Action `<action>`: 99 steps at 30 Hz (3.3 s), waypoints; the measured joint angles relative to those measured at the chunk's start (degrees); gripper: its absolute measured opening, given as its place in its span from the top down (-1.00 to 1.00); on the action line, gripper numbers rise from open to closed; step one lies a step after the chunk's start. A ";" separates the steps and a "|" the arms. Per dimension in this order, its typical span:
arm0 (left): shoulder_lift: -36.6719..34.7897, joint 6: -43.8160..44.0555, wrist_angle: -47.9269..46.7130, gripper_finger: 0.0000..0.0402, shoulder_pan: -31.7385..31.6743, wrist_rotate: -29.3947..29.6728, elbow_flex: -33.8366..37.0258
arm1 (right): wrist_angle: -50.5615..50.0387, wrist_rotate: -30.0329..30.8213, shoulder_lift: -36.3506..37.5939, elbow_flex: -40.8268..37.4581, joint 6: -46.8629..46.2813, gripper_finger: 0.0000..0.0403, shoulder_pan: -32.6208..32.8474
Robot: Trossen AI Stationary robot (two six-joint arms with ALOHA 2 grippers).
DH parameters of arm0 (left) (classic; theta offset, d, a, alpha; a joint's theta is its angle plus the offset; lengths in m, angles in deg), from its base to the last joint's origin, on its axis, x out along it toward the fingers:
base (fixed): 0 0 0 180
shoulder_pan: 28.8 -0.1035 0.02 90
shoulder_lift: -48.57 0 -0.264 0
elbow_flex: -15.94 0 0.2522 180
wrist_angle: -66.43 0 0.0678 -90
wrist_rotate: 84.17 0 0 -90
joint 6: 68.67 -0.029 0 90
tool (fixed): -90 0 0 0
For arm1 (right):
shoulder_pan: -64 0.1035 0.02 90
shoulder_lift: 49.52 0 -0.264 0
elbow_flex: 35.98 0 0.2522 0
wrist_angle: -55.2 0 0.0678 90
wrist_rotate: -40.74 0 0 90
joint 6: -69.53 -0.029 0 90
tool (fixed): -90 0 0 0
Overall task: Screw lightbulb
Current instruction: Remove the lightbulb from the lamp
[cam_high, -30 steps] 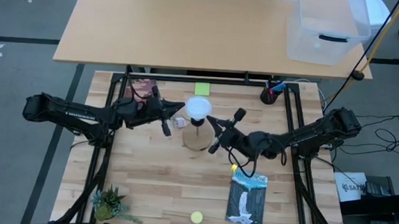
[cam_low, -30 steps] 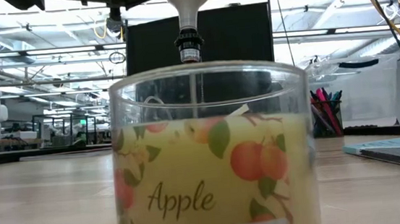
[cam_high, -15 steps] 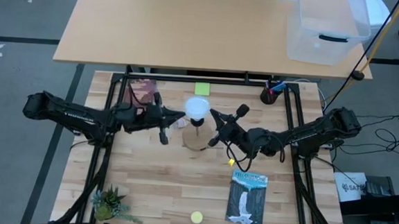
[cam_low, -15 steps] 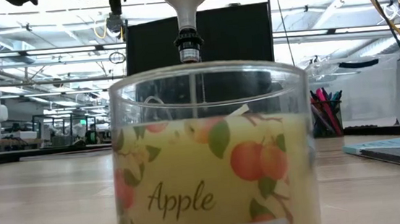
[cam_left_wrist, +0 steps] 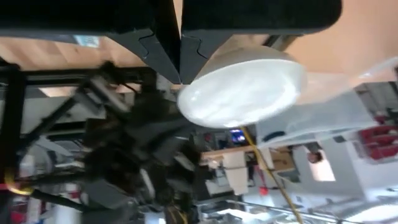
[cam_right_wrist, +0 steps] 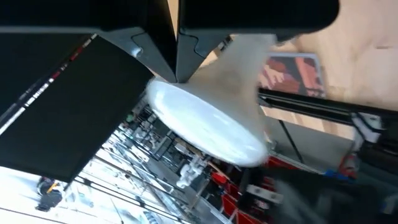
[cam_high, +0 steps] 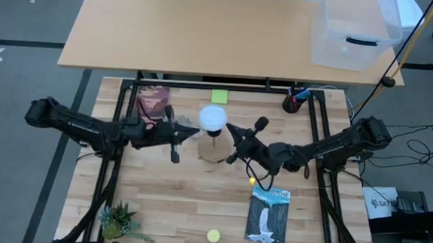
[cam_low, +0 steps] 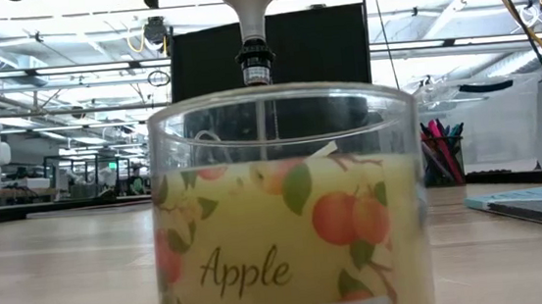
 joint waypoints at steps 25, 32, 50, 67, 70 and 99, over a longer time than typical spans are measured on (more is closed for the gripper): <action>-3.44 1.67 -1.79 1.00 -12.29 -5.34 -0.02 | 2.05 -6.31 0.09 0.00 -9.32 1.00 1.10; -3.28 1.96 -2.15 1.00 -13.29 -6.98 -0.02 | 2.66 -7.66 0.09 0.00 -9.34 1.00 0.60; -0.92 4.79 -0.47 1.00 -11.72 -11.68 -0.09 | 1.12 -7.14 0.17 0.00 -9.31 1.00 -0.68; -0.41 -1.49 3.00 1.00 -5.47 -0.93 -0.02 | -0.11 -3.29 0.00 0.02 -5.18 1.00 0.64; -1.26 -0.81 2.56 1.00 -6.99 1.38 -0.02 | 0.21 -3.16 0.02 0.02 -4.98 1.00 1.16; 2.56 5.47 4.65 1.00 -13.05 -7.09 0.00 | 0.92 -4.25 0.08 0.00 -6.47 1.00 0.13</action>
